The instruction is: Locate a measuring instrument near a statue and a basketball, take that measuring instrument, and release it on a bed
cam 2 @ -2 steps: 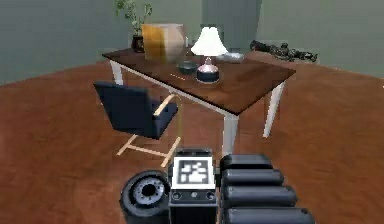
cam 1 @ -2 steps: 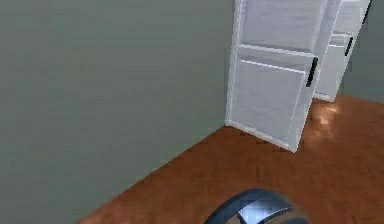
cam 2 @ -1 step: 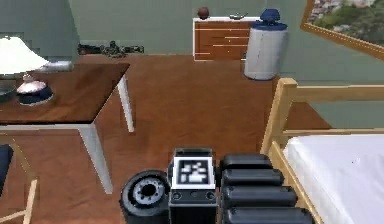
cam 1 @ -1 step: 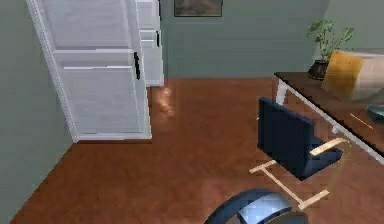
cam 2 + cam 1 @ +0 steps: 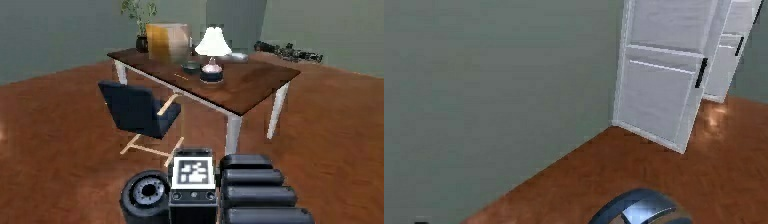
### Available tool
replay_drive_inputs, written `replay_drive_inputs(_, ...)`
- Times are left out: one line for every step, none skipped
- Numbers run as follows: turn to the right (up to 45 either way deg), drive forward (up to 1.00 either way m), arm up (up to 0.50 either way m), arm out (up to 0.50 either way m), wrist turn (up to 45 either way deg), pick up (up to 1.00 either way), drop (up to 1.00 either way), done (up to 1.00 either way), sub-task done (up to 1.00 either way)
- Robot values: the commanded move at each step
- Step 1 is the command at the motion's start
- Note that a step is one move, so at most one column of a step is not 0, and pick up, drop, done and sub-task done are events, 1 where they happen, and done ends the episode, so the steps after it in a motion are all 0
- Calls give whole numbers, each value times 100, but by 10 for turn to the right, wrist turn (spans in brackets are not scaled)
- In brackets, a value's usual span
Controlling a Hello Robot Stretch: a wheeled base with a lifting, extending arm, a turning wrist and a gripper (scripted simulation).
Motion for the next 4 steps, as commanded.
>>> replay_drive_inputs(-450, 0, 0, 0, 0, 0, 0, 0, 0)
replay_drive_inputs(450, 0, 0, 0, 0, 0, 0, 0, 0)
replay_drive_inputs(450, 0, 0, 0, 0, 0, 0, 0, 0)
replay_drive_inputs(-450, 0, 0, 0, 0, 0, 0, 0, 0)
